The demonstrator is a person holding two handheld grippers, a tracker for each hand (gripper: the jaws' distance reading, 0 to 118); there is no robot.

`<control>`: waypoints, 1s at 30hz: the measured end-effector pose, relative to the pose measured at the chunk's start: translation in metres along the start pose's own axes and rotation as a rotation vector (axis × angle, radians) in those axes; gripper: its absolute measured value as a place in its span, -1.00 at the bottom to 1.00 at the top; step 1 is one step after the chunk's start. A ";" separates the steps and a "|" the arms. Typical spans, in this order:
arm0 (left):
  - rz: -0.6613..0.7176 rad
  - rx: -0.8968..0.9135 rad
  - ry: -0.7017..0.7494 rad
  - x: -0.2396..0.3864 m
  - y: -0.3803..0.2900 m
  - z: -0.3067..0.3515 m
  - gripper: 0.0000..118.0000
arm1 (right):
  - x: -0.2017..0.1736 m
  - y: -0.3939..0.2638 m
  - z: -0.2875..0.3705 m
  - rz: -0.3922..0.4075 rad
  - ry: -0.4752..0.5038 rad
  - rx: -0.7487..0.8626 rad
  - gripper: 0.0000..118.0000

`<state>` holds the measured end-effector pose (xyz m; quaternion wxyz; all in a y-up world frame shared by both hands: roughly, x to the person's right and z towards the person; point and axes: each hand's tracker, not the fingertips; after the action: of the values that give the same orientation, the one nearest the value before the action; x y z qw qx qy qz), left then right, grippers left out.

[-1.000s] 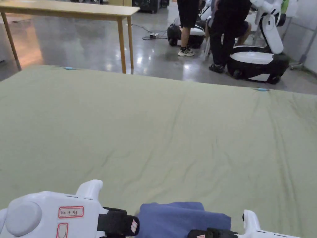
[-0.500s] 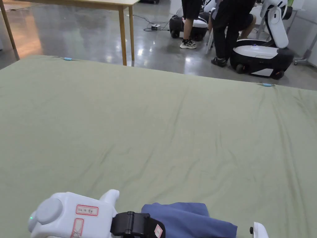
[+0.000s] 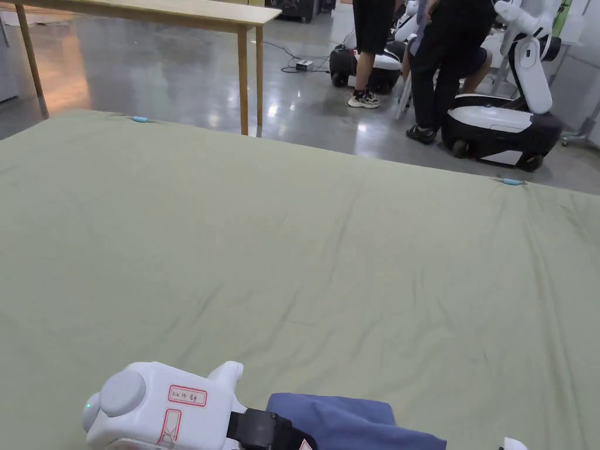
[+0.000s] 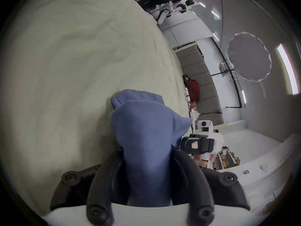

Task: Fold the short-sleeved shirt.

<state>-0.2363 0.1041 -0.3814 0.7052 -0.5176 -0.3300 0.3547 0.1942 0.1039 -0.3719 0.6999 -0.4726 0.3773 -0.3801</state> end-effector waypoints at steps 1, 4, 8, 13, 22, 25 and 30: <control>-0.004 -0.005 0.007 0.000 0.002 0.008 -0.41 | -0.010 -0.004 0.006 0.034 -0.014 0.030 -0.99; -0.019 0.009 0.058 -0.007 0.009 0.048 -0.41 | -0.039 -0.016 0.021 0.145 -0.105 0.122 -0.99; 0.011 0.100 0.146 -0.030 0.020 0.135 -0.41 | -0.063 -0.030 0.032 0.271 -0.259 0.231 -0.99; 0.022 0.159 0.276 -0.061 0.038 0.247 -0.41 | -0.065 -0.037 0.035 0.291 -0.260 0.259 -0.99; 0.057 0.143 0.429 -0.107 0.082 0.343 -0.41 | -0.086 -0.048 0.026 0.275 -0.310 0.259 -0.99; 0.071 0.149 0.435 -0.110 0.093 0.341 -0.41 | -0.087 -0.046 0.026 0.274 -0.305 0.263 -0.99; 0.046 0.123 0.463 -0.105 0.097 0.335 -0.27 | -0.086 -0.040 0.026 0.273 -0.298 0.268 -0.98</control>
<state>-0.5867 0.2022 -0.4029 0.7841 -0.5485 -0.1254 0.2619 0.1736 0.1795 -0.3127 0.8492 -0.3709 0.2765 -0.2547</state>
